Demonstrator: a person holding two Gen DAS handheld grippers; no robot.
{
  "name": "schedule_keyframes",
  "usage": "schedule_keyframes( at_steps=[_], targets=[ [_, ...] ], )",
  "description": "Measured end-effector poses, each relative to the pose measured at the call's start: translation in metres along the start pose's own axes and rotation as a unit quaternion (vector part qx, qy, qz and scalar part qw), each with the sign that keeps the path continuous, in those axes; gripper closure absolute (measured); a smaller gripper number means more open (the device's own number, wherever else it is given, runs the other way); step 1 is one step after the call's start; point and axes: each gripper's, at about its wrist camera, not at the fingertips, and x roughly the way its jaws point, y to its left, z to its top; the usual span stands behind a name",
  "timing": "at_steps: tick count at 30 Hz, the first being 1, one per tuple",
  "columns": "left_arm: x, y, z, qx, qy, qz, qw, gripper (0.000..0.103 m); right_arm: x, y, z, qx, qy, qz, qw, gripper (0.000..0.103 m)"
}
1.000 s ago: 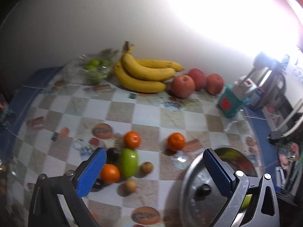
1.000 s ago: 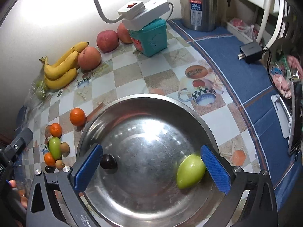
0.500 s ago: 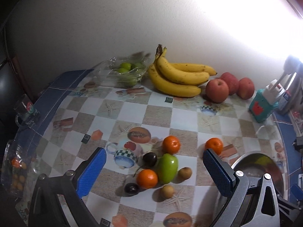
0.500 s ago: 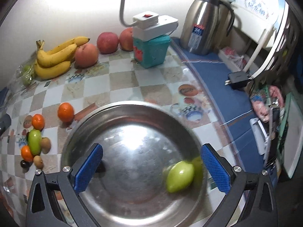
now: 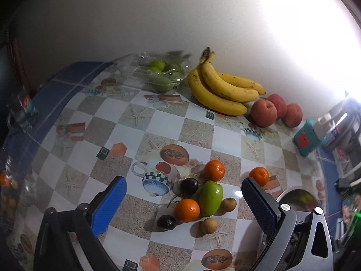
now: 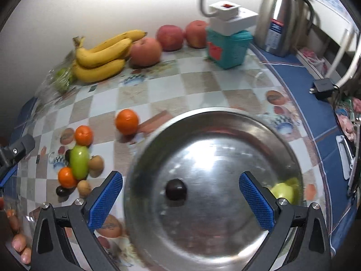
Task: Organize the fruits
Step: 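Move both tools back toward the fruit cluster on the table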
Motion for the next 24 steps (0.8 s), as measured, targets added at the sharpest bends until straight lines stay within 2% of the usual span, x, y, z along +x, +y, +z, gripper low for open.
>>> schedule_keyframes(
  at_steps=[3,7,9,13,16,18,24],
  targets=[
    [0.0,0.019,0.003,-0.036,-0.001,-0.012,0.9993,0.0,0.004,0.012,-0.001,-0.005,0.007,0.018,1.0,0.0],
    [0.0,0.047,0.007,-0.096,0.005,-0.049,0.9942,0.0,0.006,0.031,-0.001,-0.017,0.006,0.039,0.999,0.0],
    [0.001,0.056,0.007,-0.111,0.011,-0.058,0.9921,0.0,0.007,0.038,-0.001,-0.026,0.005,0.043,0.999,0.0],
    [0.01,0.067,0.005,-0.101,0.041,-0.056,0.9924,0.0,0.008,0.053,-0.003,-0.031,0.007,0.066,0.997,0.0],
    [0.016,0.071,0.001,-0.088,0.055,-0.026,0.9943,0.0,0.007,0.066,-0.005,-0.043,0.006,0.075,0.996,0.0],
    [0.018,0.076,0.0,-0.093,0.063,-0.021,0.9935,0.0,0.007,0.074,-0.007,-0.052,0.007,0.081,0.995,0.0],
    [0.015,0.085,-0.001,-0.11,0.039,-0.033,0.9926,0.0,0.006,0.088,-0.012,-0.064,-0.008,0.094,0.994,0.0]
  ],
)
